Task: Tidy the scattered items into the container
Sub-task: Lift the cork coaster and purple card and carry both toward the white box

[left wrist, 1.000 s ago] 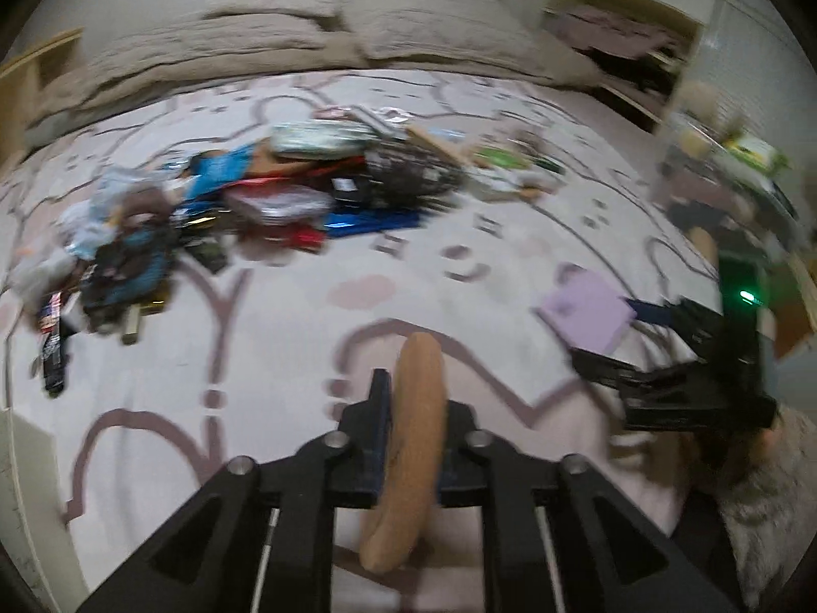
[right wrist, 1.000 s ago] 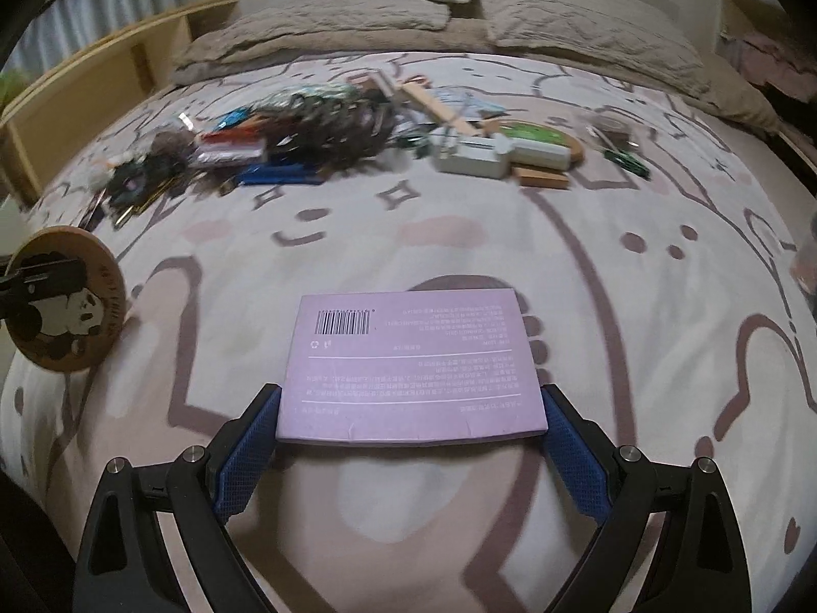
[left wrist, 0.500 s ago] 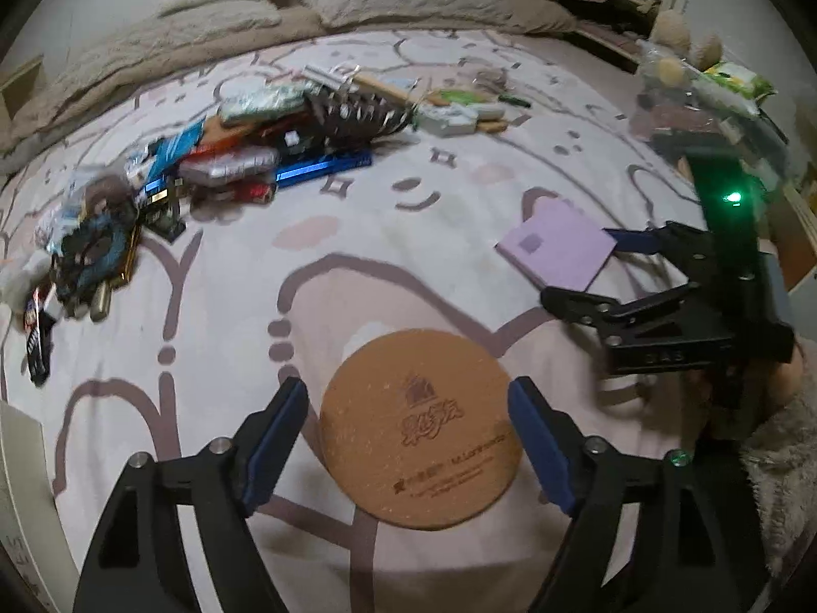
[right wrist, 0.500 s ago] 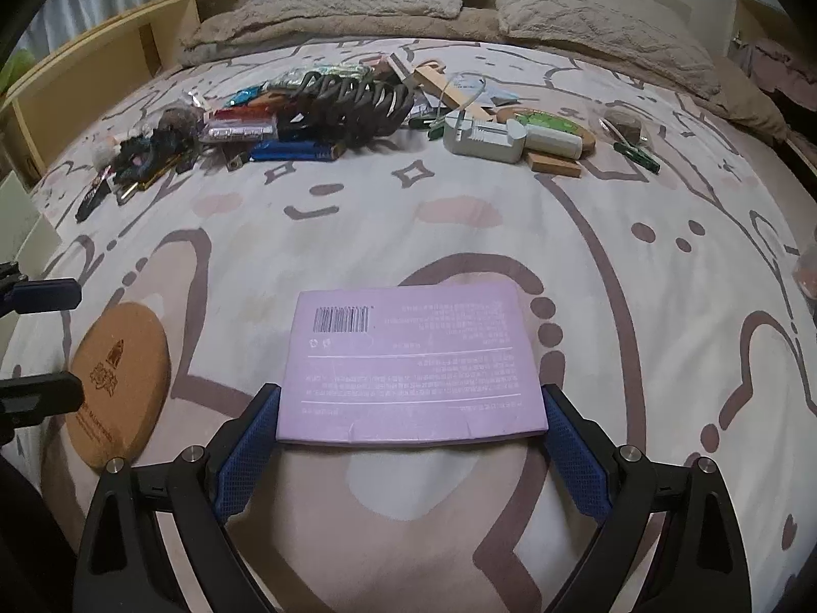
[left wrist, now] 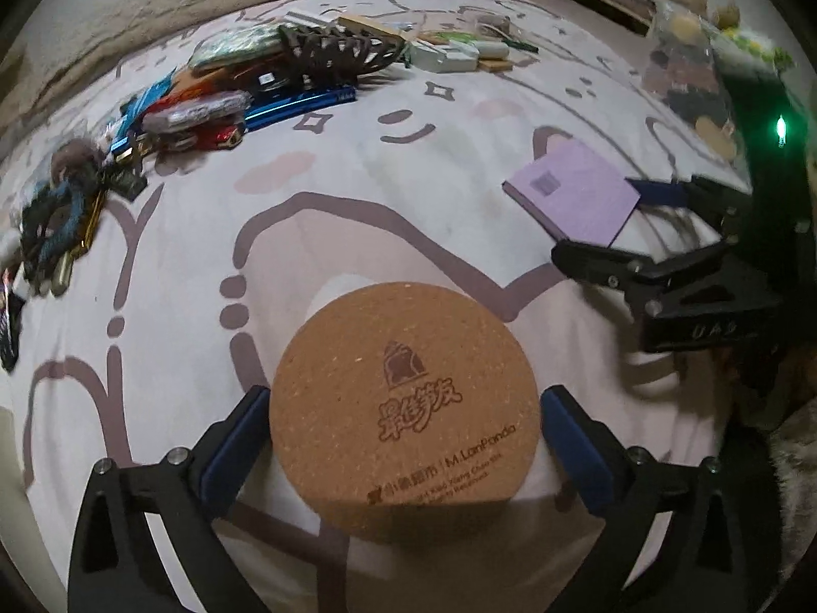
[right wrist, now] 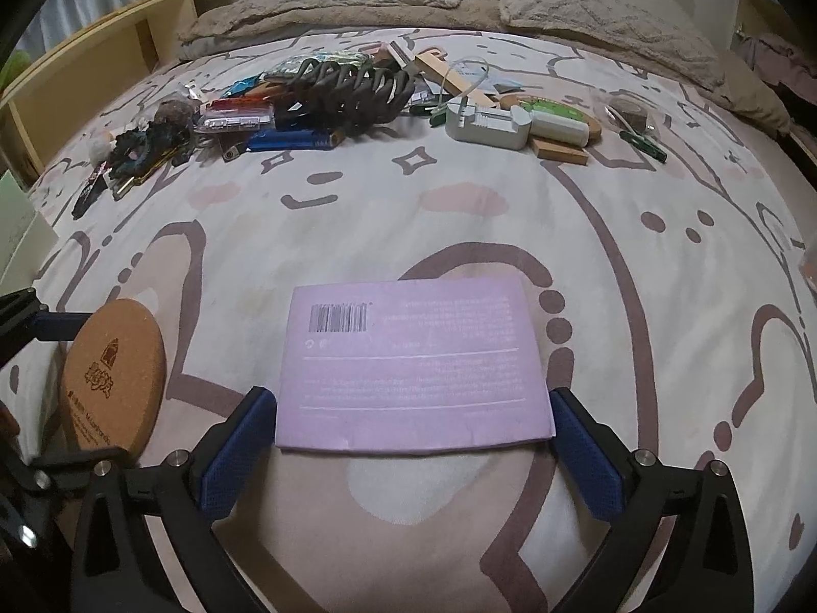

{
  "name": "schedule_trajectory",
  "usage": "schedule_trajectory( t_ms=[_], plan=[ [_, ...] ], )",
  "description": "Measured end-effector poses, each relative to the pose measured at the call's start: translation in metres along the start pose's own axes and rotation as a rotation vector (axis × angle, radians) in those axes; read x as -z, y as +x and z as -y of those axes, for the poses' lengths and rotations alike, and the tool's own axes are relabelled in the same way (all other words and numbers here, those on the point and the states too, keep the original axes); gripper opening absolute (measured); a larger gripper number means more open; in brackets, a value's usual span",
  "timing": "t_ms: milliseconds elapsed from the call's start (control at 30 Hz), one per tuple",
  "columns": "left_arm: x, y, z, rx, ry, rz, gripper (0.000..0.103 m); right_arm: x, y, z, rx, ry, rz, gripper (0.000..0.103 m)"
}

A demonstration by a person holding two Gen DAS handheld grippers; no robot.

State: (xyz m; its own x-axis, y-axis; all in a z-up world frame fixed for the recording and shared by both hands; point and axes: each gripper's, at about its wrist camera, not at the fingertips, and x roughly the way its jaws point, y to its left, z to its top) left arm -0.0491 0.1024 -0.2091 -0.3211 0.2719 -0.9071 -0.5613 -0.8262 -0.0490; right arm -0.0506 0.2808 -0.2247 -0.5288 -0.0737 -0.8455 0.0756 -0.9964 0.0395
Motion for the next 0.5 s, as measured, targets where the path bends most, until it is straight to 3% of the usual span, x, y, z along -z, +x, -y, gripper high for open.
schedule_trajectory(
  t_ms=[100, 233, 500],
  plan=[
    [-0.0004, 0.0038, 0.0035, -0.034, 0.026, 0.009, 0.103, -0.0011, 0.0030, -0.0009, 0.016, 0.004, 0.008, 0.103],
    [-0.0009, 0.0062, -0.0021, -0.030, -0.034, 0.014, 0.103, -0.0015, 0.0050, -0.0014, 0.028, 0.008, 0.022, 0.103],
    [0.0017, 0.0072, 0.0066, -0.076, -0.025, 0.032, 0.103, -0.0001, 0.0035, -0.0036, 0.047, -0.001, 0.046, 0.103]
  ],
)
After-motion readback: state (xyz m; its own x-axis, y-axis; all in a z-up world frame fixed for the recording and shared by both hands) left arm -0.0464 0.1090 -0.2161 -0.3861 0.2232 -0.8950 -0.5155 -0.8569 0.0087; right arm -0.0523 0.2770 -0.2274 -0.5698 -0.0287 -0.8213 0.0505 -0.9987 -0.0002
